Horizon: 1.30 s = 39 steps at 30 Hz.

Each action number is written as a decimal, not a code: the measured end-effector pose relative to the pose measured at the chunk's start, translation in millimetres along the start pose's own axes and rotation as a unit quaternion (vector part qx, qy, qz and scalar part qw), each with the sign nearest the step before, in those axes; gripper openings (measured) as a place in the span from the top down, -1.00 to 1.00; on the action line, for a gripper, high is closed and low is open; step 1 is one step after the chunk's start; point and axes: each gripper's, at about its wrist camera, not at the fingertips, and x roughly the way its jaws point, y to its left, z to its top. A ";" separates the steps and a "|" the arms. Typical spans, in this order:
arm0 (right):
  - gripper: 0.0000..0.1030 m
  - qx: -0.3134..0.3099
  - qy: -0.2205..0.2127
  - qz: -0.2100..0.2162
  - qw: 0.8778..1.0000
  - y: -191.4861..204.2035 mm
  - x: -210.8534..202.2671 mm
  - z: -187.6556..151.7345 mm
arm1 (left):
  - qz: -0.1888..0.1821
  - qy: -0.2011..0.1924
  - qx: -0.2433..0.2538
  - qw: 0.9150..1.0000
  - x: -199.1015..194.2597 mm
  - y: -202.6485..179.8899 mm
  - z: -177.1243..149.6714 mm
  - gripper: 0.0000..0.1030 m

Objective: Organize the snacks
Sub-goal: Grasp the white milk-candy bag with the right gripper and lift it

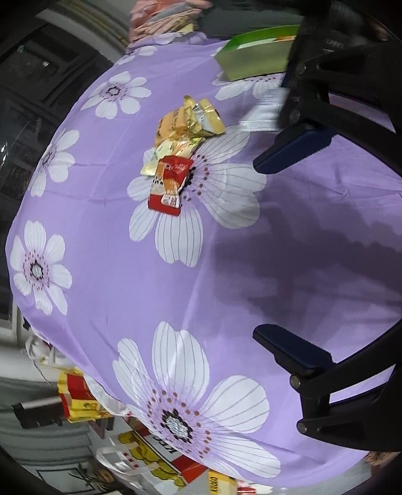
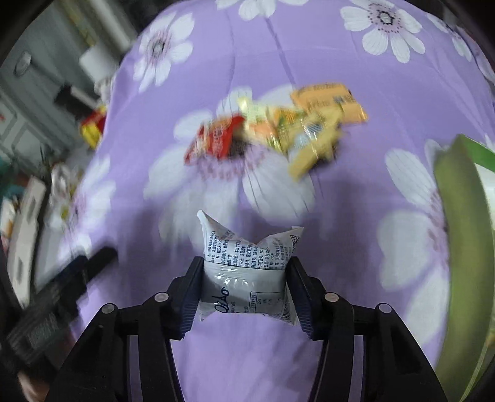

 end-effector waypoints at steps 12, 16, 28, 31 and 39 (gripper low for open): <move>-0.50 0.016 -0.016 0.044 0.999 -20.5 -15.1 -23.7 | -0.018 -0.001 0.035 0.999 0.3 -20.8 -10.4 -0.90; -0.56 0.049 -0.052 0.052 0.996 -39.1 -34.6 -23.6 | -0.057 -0.004 0.038 0.998 -4.1 -28.5 -13.2 -0.90; -0.56 0.131 -0.047 0.099 0.985 -69.1 -23.2 -26.6 | -0.176 0.068 0.077 0.979 9.3 -72.0 -38.9 -0.79; -0.56 0.143 -0.037 0.120 0.982 -70.6 -15.4 -28.1 | -0.179 0.076 0.086 0.977 14.8 -79.9 -46.4 -0.73; -0.57 0.142 -0.002 0.151 0.978 -57.6 11.1 -29.3 | -0.187 0.114 0.087 0.972 41.2 -91.2 -58.0 -0.32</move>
